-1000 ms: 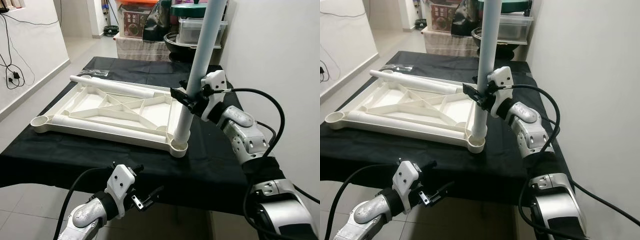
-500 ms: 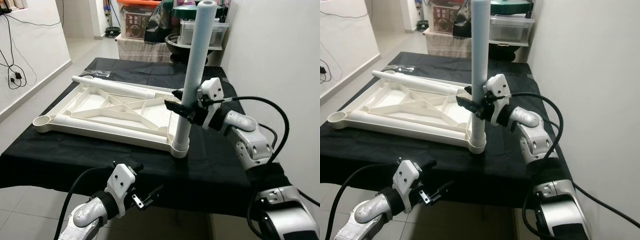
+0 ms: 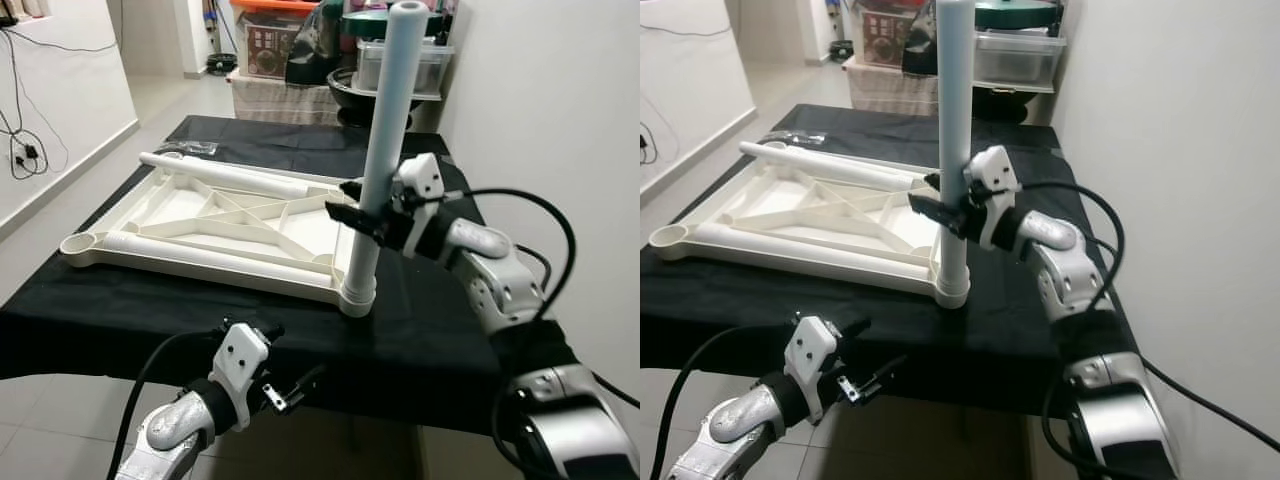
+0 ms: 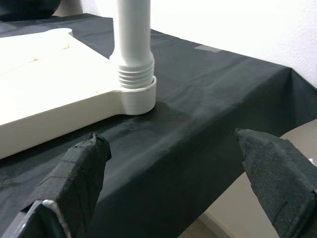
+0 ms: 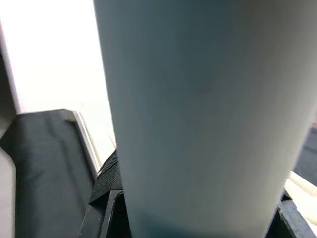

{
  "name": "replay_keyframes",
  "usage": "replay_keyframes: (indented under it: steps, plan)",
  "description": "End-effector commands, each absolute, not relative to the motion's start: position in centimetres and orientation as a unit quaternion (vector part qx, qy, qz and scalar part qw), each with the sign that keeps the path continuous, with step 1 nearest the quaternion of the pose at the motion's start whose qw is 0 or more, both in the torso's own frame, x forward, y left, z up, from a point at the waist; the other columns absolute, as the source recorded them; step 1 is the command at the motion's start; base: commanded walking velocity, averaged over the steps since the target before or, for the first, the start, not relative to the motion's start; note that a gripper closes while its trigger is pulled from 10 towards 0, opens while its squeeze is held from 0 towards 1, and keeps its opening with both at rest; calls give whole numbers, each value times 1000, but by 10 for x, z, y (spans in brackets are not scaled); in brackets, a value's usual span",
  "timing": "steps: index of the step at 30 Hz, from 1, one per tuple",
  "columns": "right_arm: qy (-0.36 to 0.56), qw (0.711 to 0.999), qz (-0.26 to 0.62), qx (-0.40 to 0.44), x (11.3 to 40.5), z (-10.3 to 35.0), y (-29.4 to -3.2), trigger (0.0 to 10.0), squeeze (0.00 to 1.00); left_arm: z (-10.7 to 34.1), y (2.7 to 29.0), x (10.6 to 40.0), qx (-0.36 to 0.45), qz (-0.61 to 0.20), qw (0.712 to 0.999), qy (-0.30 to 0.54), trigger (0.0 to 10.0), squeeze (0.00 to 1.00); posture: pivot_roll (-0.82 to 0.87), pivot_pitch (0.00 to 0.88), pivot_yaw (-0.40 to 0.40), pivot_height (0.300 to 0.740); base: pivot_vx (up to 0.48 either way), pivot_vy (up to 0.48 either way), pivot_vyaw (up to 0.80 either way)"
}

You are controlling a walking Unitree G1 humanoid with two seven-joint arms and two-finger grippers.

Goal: Building children table

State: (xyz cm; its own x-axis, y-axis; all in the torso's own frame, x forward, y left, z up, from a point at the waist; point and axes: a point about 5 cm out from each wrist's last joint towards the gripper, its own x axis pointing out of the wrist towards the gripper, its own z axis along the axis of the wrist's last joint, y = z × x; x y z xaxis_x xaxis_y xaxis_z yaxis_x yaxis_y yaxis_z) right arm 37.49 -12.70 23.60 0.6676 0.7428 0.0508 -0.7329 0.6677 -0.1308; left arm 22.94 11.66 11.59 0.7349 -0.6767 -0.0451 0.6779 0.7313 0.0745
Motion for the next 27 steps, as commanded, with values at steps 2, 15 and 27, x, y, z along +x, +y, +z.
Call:
replay_keyframes:
  steps: [2, 15, 27]
  plan:
    - [29, 926, 374, -42, 378, 202, -131, 0, 0, 111, 117, 229, 39, -363, 931, 18, 10000, 0, 47, 0, -86, 740, 0, 0, 0]
    - [59, 952, 301, 9, 383, 188, -134, 0, 0, 108, 116, 229, 33, -361, 932, 25, 10000, 0, 38, 0, -80, 740, 0, 0, 0]
    - [91, 969, 229, 1, 393, 185, -146, 0, 0, 106, 112, 230, 33, -369, 928, 27, 10000, 0, 30, 0, -78, 740, 0, 0, 0]
